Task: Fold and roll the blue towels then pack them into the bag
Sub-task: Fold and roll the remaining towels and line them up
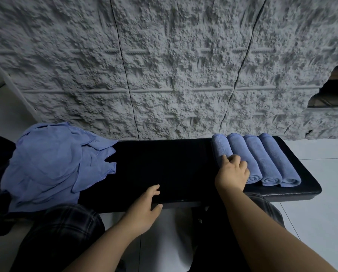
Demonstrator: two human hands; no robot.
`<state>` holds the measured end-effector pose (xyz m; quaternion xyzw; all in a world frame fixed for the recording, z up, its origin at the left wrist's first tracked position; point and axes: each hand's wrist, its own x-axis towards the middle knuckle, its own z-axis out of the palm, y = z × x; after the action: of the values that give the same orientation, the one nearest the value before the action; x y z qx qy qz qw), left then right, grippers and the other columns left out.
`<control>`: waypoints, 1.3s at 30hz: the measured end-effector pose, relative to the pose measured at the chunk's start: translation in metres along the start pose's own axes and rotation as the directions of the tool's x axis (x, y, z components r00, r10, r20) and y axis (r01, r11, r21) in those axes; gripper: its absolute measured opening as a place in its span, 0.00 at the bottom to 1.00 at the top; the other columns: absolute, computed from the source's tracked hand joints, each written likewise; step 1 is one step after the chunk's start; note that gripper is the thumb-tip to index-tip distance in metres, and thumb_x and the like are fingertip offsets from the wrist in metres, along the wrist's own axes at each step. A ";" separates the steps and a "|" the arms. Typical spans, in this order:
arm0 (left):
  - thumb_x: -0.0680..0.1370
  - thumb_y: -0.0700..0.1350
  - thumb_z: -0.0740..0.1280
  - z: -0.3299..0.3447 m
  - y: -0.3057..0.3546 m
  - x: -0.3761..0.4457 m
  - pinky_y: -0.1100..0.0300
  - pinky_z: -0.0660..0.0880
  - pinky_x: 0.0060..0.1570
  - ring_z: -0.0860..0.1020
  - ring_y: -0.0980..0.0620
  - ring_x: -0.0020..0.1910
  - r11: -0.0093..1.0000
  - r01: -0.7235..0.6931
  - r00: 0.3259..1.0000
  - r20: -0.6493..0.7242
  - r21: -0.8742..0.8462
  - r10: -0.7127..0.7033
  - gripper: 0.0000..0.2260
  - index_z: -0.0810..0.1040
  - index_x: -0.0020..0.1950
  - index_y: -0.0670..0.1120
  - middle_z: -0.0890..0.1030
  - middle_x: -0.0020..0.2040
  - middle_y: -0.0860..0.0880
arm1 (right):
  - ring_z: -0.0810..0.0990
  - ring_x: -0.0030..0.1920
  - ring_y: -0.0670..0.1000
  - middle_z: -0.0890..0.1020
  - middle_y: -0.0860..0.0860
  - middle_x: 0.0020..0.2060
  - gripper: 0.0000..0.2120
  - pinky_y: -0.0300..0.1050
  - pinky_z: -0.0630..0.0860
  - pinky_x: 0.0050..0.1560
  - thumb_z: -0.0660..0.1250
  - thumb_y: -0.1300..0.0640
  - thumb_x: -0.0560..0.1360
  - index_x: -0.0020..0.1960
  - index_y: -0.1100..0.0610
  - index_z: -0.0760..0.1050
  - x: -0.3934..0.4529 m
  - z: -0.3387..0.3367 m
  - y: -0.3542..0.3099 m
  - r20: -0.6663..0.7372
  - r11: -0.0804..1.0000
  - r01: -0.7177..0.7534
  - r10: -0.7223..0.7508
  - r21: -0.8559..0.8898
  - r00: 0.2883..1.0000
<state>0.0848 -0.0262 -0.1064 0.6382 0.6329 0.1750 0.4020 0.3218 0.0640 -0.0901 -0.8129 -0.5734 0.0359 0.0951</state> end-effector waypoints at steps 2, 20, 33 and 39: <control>0.80 0.48 0.60 -0.006 -0.001 -0.005 0.67 0.60 0.62 0.63 0.58 0.69 0.998 -0.012 1.000 -0.020 0.060 0.013 0.24 0.56 0.75 0.53 0.63 0.71 0.58 | 0.63 0.62 0.59 0.64 0.54 0.65 0.23 0.50 0.59 0.64 0.57 0.60 0.77 0.71 0.52 0.63 -0.003 -0.002 0.000 0.008 1.000 -0.007 0.007 0.008 1.000; 0.72 0.39 0.68 -0.104 -0.064 -0.005 0.42 0.61 0.65 0.50 0.39 0.72 0.869 0.443 0.695 -0.696 0.219 -0.179 0.24 0.69 0.67 0.51 0.48 0.76 0.42 | 0.66 0.64 0.54 0.75 0.49 0.61 0.18 0.49 0.65 0.59 0.63 0.56 0.75 0.65 0.53 0.73 -0.083 0.002 -0.038 0.003 0.810 0.514 -0.536 0.282 0.844; 0.70 0.27 0.65 -0.124 -0.069 -0.012 0.46 0.70 0.50 0.71 0.37 0.51 0.899 0.325 0.638 -0.770 0.294 0.021 0.14 0.75 0.53 0.39 0.76 0.49 0.38 | 0.69 0.58 0.53 0.77 0.51 0.57 0.16 0.43 0.67 0.59 0.62 0.59 0.76 0.64 0.55 0.73 -0.088 0.003 -0.035 0.069 0.803 0.425 -0.494 0.417 0.867; 0.72 0.37 0.69 -0.087 -0.039 -0.029 0.55 0.63 0.42 0.75 0.47 0.34 0.893 0.156 0.729 -0.659 0.422 0.184 0.08 0.74 0.38 0.48 0.73 0.32 0.53 | 0.71 0.56 0.50 0.78 0.48 0.55 0.15 0.40 0.69 0.56 0.61 0.59 0.77 0.63 0.54 0.73 -0.096 0.005 -0.043 0.080 0.762 0.478 -0.562 0.437 0.823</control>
<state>-0.0087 -0.0328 -0.0732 0.6082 0.7533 0.2496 -0.0196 0.2490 -0.0117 -0.0913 -0.5756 -0.7639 0.2078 0.2047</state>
